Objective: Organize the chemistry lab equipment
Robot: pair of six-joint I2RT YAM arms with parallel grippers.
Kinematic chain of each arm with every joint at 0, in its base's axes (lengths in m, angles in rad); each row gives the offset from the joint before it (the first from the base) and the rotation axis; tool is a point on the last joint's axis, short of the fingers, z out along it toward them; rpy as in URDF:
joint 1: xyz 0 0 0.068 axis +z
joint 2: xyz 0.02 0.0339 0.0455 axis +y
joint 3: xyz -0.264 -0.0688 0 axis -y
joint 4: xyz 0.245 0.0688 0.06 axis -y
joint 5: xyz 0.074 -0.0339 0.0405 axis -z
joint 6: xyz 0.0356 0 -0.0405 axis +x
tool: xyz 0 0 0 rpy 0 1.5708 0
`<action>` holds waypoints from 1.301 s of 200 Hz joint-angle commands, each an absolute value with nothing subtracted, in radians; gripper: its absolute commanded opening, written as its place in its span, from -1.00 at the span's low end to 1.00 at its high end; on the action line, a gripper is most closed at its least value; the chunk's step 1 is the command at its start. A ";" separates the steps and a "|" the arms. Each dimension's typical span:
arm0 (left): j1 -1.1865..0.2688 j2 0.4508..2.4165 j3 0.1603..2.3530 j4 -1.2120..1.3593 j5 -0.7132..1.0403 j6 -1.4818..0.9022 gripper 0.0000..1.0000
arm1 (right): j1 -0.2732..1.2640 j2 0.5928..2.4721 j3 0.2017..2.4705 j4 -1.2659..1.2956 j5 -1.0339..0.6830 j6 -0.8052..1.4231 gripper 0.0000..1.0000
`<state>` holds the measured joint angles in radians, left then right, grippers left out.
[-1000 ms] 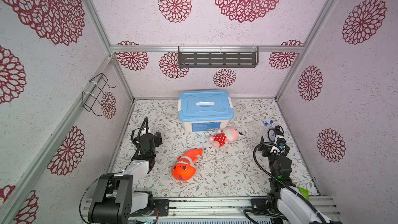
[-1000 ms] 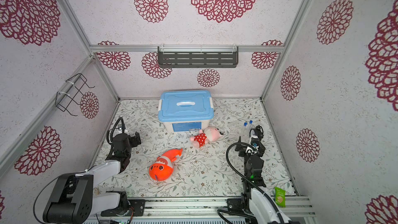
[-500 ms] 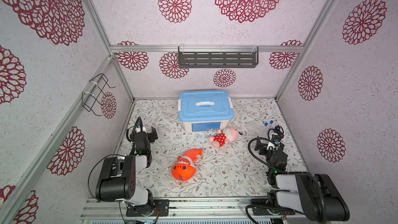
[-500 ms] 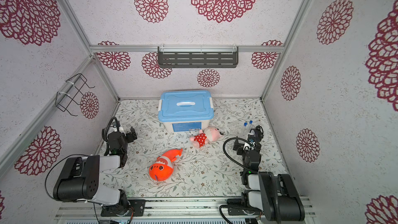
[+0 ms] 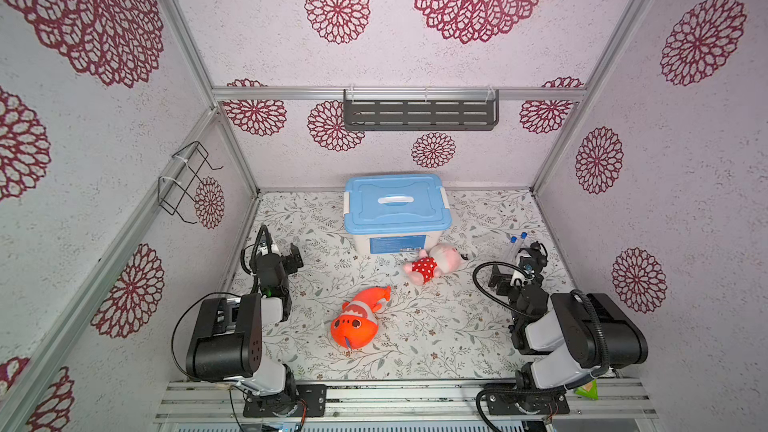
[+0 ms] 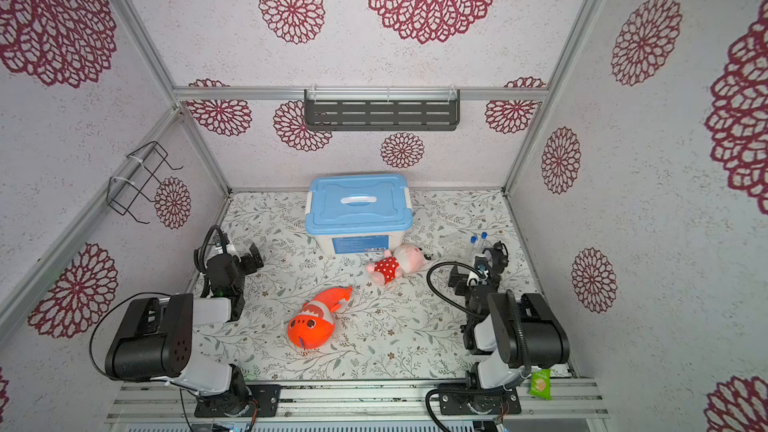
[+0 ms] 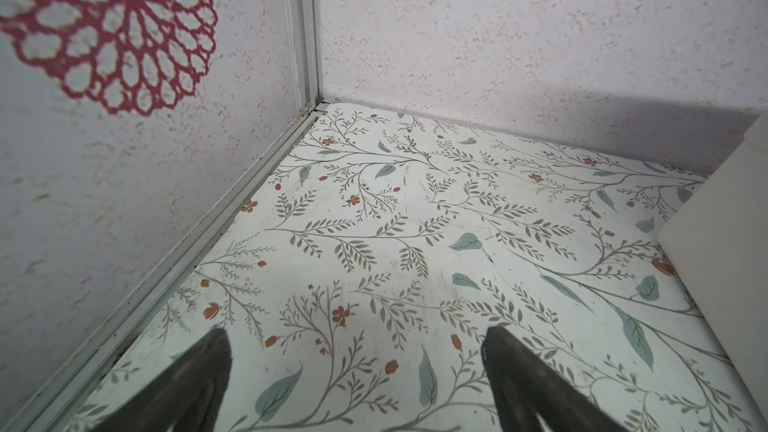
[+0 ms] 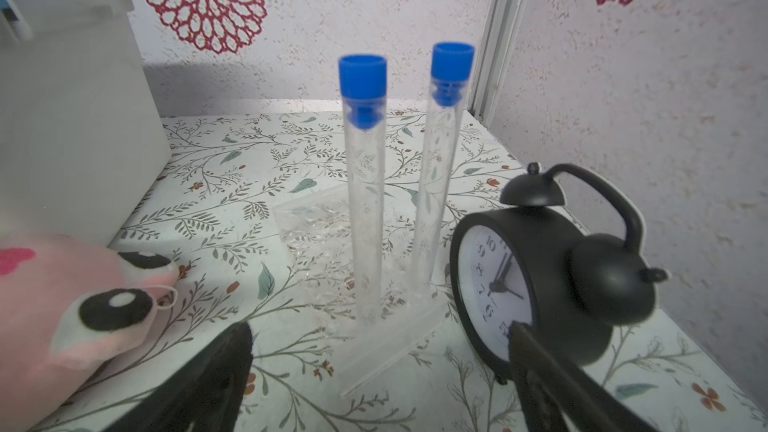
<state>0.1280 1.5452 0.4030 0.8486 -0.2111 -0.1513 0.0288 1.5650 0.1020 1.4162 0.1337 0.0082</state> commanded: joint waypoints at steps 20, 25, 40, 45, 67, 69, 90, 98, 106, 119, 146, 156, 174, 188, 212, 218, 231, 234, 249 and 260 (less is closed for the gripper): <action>0.131 1.551 0.423 0.869 -0.196 -0.147 0.95 | 0.025 1.535 0.248 1.208 0.143 0.003 0.98; 0.132 1.551 0.424 0.869 -0.196 -0.147 0.95 | 0.025 1.535 0.259 1.186 0.144 0.004 0.98; 0.131 1.551 0.423 0.869 -0.198 -0.147 0.95 | 0.023 1.534 0.257 1.193 0.147 0.004 0.98; 0.131 1.551 0.423 0.869 -0.198 -0.147 0.95 | 0.023 1.533 0.256 1.194 0.146 0.005 0.98; 0.131 1.551 0.425 0.868 -0.198 -0.147 0.95 | 0.024 1.534 0.256 1.195 0.147 0.005 0.98; 0.131 1.551 0.424 0.869 -0.198 -0.147 0.95 | 0.024 1.534 0.255 1.194 0.147 0.005 0.98; 0.130 1.551 0.424 0.869 -0.198 -0.146 0.95 | 0.023 1.535 0.255 1.195 0.147 0.005 0.98; 0.130 1.550 0.424 0.868 -0.201 -0.145 0.95 | 0.023 1.535 0.255 1.195 0.147 0.005 0.98; 0.129 1.552 0.424 0.868 -0.200 -0.146 0.95 | 0.024 1.534 0.255 1.195 0.147 0.005 0.98; 0.130 1.552 0.424 0.868 -0.200 -0.145 0.95 | 0.024 1.534 0.256 1.196 0.149 0.005 0.98; 0.128 1.552 0.425 0.867 -0.202 -0.145 0.95 | 0.025 1.534 0.256 1.195 0.152 0.003 0.98; 0.128 1.552 0.425 0.867 -0.205 -0.144 0.95 | 0.025 1.534 0.256 1.196 0.152 0.002 0.98; 0.126 1.552 0.425 0.867 -0.210 -0.142 0.95 | 0.025 1.534 0.257 1.195 0.152 0.003 0.98; 0.124 1.552 0.425 0.868 -0.212 -0.141 0.95 | 0.025 1.534 0.256 1.193 0.151 0.004 0.98; 0.123 1.552 0.426 0.867 -0.212 -0.141 0.95 | 0.025 1.536 0.262 1.186 0.147 0.004 0.98; 0.124 1.552 0.425 0.867 -0.212 -0.141 0.95 | 0.024 1.537 0.264 1.184 0.147 0.004 0.98; 0.124 1.552 0.426 0.868 -0.213 -0.141 0.95 | 0.023 1.539 0.266 1.180 0.146 0.005 0.98; 0.124 1.553 0.425 0.867 -0.212 -0.141 0.95 | 0.023 1.540 0.265 1.180 0.146 0.005 0.98; 0.123 1.552 0.425 0.868 -0.213 -0.141 0.95 | 0.023 1.540 0.267 1.178 0.146 0.006 0.98; 0.123 1.551 0.425 0.867 -0.213 -0.141 0.95 | 0.022 1.540 0.268 1.176 0.143 0.006 0.98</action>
<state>0.1268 1.5452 0.4053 0.8486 -0.2142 -0.1513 0.0284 1.5597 0.2501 1.1522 0.1368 0.0078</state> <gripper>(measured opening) 0.974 0.989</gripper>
